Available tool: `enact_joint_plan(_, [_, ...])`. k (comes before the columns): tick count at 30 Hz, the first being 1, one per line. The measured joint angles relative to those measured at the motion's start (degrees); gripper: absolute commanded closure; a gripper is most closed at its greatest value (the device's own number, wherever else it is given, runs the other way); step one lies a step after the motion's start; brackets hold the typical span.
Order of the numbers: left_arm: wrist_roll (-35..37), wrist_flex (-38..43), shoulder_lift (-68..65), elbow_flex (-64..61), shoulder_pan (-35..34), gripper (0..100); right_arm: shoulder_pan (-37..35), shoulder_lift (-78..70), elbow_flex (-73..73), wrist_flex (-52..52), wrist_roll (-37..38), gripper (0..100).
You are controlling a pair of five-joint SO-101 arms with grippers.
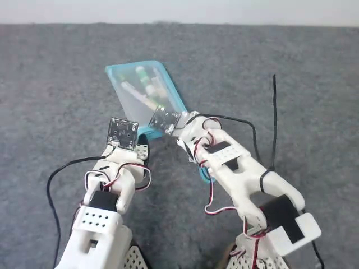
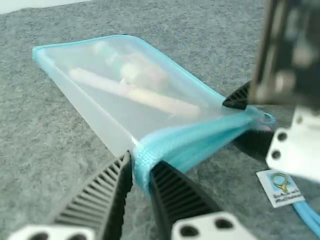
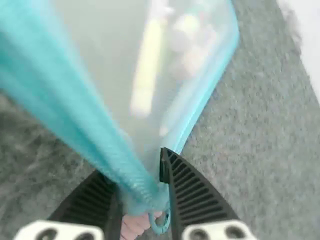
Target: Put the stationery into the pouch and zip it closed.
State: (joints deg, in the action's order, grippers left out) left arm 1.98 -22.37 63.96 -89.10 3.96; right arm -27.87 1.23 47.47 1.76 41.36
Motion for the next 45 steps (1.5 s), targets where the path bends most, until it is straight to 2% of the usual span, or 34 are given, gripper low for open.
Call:
enact_joint_plan(4, [0.00, 0.53, 0.18, 2.29, -2.02, 99, 1.49, 8.53, -3.25, 12.66, -5.19, 99.2])
enact_joint_plan(11, [0.00, 0.62, 0.62, 13.19, -5.98, 99, 1.58, 31.56, -19.60, 52.84, -6.86, 99.2])
enact_joint_plan(14, [0.00, 0.00, 0.53, 19.43, -5.98, 99, 1.58, 34.55, -29.80, 64.79, -6.86, 99.2])
enact_joint_plan(18, [0.00, -3.43, 0.70, 27.43, -5.98, 99, 0.97, 35.43, -36.04, 68.22, -6.86, 99.1])
enact_joint_plan(23, [0.00, -7.74, 0.70, 30.24, -6.07, 99, -2.29, 35.60, -37.98, 72.26, -8.35, 99.1])
enact_joint_plan(25, [0.00, -14.33, 0.70, 34.73, -6.07, 99, -3.60, 35.52, -41.58, 76.57, -11.34, 99.1])
enact_joint_plan(32, [-2.37, -49.05, 0.18, 59.96, -4.40, 99, -4.57, 25.85, -60.48, 94.24, -19.34, 99.1])
enact_joint_plan(36, [-5.63, -58.64, -6.33, 68.13, -4.31, 99, -3.60, 14.86, -69.45, 98.29, -21.36, 99.1])
enact_joint_plan(40, [-9.14, -59.69, -18.46, 68.75, -4.40, 99, -0.18, 5.54, -71.74, 98.29, -21.63, 99.1])
enact_joint_plan(45, [-9.49, -49.32, -25.67, 69.01, -7.03, 99, 0.44, -0.26, -75.08, 96.88, -21.01, 99.1])
